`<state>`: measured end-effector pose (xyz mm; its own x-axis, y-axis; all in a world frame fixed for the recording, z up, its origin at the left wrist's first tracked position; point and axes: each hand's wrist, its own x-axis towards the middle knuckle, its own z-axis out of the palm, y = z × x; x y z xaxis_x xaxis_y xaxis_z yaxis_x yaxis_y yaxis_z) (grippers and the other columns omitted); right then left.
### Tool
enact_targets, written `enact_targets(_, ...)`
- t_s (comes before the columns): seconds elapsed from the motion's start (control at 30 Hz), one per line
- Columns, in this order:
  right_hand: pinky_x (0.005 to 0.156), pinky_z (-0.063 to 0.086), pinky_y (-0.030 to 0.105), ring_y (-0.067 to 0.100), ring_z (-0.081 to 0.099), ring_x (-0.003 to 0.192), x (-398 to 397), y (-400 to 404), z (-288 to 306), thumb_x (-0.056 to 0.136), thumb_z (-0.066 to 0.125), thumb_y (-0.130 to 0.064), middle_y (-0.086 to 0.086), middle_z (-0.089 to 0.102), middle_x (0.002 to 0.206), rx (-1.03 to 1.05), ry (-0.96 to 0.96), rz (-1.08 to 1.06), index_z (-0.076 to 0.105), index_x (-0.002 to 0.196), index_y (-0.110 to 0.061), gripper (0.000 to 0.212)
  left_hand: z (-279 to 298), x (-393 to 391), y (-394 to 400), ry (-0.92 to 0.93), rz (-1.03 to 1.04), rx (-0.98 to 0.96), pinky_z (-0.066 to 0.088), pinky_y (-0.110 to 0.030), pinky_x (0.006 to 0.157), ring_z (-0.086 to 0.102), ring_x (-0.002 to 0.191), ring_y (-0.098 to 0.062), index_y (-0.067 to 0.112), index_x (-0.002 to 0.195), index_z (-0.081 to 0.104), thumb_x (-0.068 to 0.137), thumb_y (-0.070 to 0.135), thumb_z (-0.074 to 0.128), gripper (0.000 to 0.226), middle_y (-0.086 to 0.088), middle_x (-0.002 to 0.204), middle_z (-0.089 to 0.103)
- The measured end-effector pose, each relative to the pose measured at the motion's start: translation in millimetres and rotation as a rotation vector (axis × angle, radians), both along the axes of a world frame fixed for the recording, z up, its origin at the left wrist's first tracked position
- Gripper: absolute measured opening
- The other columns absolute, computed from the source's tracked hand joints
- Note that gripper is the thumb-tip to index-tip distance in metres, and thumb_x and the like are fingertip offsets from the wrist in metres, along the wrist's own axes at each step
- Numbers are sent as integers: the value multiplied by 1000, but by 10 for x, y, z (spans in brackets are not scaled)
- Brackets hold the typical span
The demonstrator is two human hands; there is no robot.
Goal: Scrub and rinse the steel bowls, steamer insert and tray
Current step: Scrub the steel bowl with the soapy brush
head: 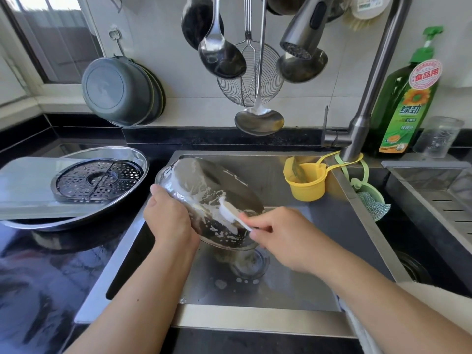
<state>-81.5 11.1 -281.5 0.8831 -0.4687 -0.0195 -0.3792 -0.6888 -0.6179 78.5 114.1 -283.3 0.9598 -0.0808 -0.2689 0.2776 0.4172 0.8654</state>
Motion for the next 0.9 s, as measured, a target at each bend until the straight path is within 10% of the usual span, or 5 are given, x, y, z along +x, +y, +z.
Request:
enact_targets(0.3,46,24,21,8,30,55,-84,-13,86,103,50,-26,-9,34,65,-184,88,-80,54,140,-49,43,131,-101,70,73,41,60,28,-12,29,37,23,-3,15,77,42,112,27,37,37,11,31,37)
enact_targets(0.67,57,36,33,13,36,66,-142,-138,154,104,47,-23,0,54,85,-242,183,-129,52,143,-44,45,125,-43,76,161,58,55,33,-12,32,41,25,-1,17,79,48,109,26,41,32,0,68,43)
enact_targets(0.9,51,31,28,13,39,59,-64,-211,42,100,54,-23,-8,47,65,-106,74,-103,63,131,-46,40,48,50,55,148,41,-22,34,-16,38,42,34,-8,19,68,44,104,27,43,37,9,40,42)
